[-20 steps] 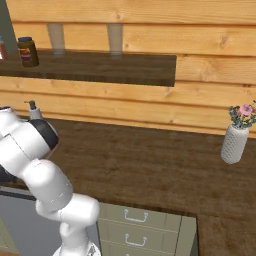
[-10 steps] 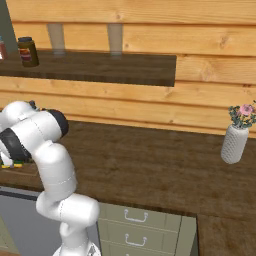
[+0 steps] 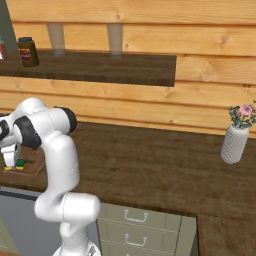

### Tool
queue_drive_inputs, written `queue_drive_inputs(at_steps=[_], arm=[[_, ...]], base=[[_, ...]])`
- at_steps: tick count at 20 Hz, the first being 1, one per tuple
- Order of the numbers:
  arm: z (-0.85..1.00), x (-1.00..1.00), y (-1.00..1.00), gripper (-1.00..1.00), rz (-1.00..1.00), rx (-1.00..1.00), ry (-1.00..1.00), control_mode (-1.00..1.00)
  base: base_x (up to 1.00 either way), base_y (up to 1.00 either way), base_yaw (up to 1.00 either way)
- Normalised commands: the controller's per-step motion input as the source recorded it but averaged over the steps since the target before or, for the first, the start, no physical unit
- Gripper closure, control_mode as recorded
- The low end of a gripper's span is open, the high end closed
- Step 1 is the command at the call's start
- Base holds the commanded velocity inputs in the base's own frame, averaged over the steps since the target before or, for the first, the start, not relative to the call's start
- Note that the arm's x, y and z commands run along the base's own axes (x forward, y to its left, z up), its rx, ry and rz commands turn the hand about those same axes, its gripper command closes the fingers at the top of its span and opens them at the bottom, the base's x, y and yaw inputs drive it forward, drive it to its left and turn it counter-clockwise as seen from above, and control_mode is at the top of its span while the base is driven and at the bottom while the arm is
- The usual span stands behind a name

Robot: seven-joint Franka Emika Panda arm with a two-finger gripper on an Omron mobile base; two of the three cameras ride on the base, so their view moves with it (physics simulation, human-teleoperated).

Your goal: Pick up the sponge from the counter and clean the cutting board by briefly scrubbing or pressing down on the cutting board. Once finished, release the sponge.

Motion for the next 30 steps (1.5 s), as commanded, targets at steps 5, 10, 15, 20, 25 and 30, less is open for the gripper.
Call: queue_drive_inputs(at_steps=[5, 10, 15, 20, 25, 30], arm=[[-0.52, 0.34, 0.00, 1.00, -0.14, 0.00, 0.00, -1.00], [-0.28, 0.28, 0.00, 1.00, -0.14, 0.00, -0.11, -1.00], [-0.29, 0.37, 0.00, 1.00, -0.14, 0.00, -0.18, -1.00], [-0.36, 0.47, 0.00, 1.00, -0.14, 0.00, -0.18, -1.00], [-0.11, 0.64, 0.00, 1.00, -0.13, 0.00, -0.02, -1.00], [-0.31, 0.65, -0.03, 1.00, -0.08, 0.00, 0.00, -1.00]], base=[[0.00, 0.00, 0.00], [0.00, 0.00, 0.00], [0.00, 0.00, 0.00], [0.00, 0.00, 0.00], [0.00, 0.00, 0.00], [0.00, 0.00, 0.00]])
